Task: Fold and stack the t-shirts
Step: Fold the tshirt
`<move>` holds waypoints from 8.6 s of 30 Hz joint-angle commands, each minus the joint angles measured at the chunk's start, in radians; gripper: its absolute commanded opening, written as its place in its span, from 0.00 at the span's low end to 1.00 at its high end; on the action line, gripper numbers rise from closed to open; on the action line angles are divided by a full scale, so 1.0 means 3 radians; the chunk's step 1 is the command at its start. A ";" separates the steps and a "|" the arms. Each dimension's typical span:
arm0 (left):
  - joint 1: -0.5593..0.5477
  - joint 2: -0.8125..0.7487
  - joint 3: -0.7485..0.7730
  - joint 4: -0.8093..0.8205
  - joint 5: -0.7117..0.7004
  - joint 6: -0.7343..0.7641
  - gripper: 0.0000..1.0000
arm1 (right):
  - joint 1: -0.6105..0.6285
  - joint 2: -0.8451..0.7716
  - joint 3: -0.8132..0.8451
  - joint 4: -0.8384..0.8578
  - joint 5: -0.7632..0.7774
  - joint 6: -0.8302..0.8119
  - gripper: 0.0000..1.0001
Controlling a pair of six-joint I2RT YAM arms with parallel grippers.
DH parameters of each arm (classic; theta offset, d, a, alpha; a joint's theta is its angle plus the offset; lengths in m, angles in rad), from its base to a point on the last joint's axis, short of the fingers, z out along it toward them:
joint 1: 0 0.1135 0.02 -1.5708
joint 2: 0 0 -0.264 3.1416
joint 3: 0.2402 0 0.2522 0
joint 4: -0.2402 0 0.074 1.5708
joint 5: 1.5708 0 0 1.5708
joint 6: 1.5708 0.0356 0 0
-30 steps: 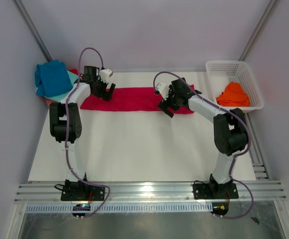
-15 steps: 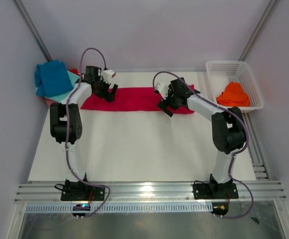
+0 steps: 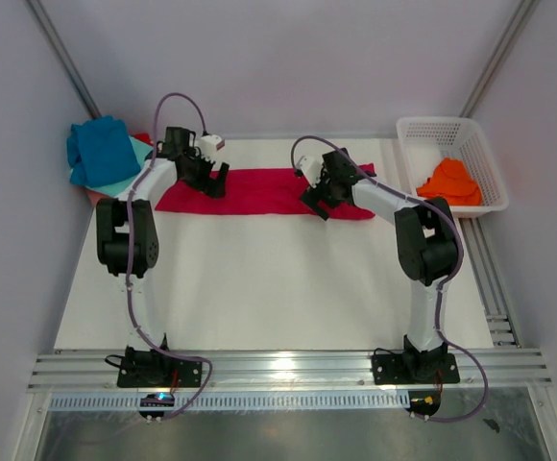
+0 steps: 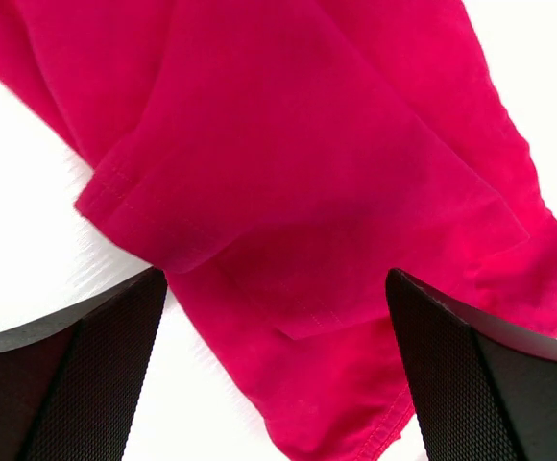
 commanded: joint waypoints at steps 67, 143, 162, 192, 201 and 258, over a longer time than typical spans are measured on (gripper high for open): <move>-0.0093 -0.0401 -0.0461 0.0286 -0.0338 0.0024 0.99 | -0.0036 -0.1076 0.0178 0.0055 0.0110 0.0782 0.99; 0.0158 -0.0023 -0.0062 0.0643 -0.0762 -0.0538 0.99 | -0.0476 -0.0567 -0.0339 0.0514 0.0569 0.0878 0.99; 0.0158 -0.0683 -0.0512 0.0669 -0.0711 -0.0497 0.99 | -0.0430 -0.0608 -0.0478 0.0571 0.0103 0.0873 1.00; 0.0158 0.0257 0.0111 0.0343 -0.0496 -0.0564 0.99 | -0.0430 0.0133 0.0447 -0.0205 0.0456 0.0837 0.99; 0.0158 0.0447 0.0290 0.0179 -0.0512 -0.0502 0.99 | -0.0430 0.0297 0.0595 -0.0415 0.0420 0.0908 0.99; -0.0584 0.0125 -0.0093 -0.2071 -0.0005 0.0398 0.99 | -0.0430 0.1059 0.1592 -0.0865 0.0962 0.0719 1.00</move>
